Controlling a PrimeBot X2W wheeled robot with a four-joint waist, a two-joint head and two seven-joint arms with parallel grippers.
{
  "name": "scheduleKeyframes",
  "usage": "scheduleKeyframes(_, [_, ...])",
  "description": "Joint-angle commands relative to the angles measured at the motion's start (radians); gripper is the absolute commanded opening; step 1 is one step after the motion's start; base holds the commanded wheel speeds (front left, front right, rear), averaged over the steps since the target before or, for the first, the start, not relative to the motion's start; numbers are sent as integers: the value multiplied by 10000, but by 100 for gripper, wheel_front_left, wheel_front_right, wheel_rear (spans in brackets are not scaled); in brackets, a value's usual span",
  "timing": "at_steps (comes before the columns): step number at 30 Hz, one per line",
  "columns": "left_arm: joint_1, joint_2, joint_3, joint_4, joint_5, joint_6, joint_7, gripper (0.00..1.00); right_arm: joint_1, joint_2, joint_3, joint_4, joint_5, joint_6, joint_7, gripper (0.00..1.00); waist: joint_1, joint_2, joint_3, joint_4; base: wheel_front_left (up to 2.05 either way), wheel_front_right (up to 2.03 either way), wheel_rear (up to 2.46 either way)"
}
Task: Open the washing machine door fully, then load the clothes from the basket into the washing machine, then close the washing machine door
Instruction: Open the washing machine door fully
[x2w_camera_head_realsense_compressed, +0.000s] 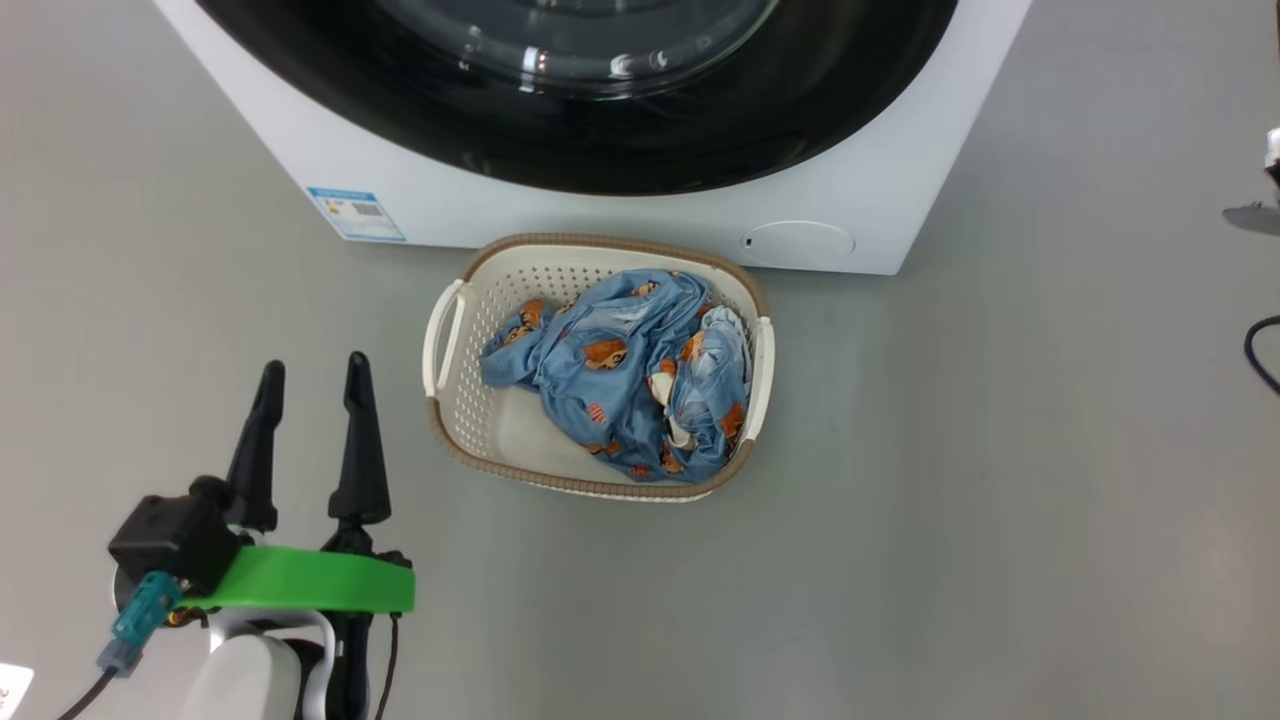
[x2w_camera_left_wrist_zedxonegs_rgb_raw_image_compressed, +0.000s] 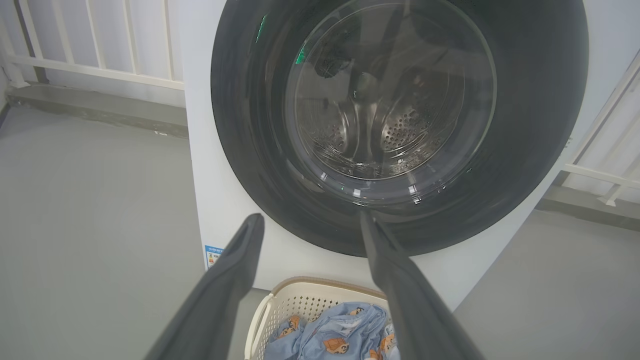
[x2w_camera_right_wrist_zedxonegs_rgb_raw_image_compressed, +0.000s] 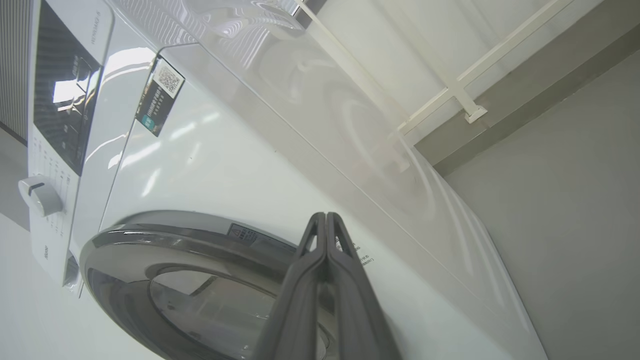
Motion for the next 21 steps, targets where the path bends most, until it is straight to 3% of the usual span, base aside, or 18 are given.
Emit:
scheduleKeyframes(1, [-292,182,402,-203,66,-59,-101,100,-248,-162,47,-131,371,56,208,0,0,-1,116,120,0,0,0])
scheduleKeyframes(9, [-475,-135,616,-208,254,-311,-103,100,-1100,-293,-47,363,2485,56,2066,0,0,-1,532,348,0,0,0])
scheduleKeyframes(21, [-778,-582,909,-134,507,-721,-104,100,-2502,-251,79,824,3573,56,4393,0,0,-1,1294,636,0,0,0])
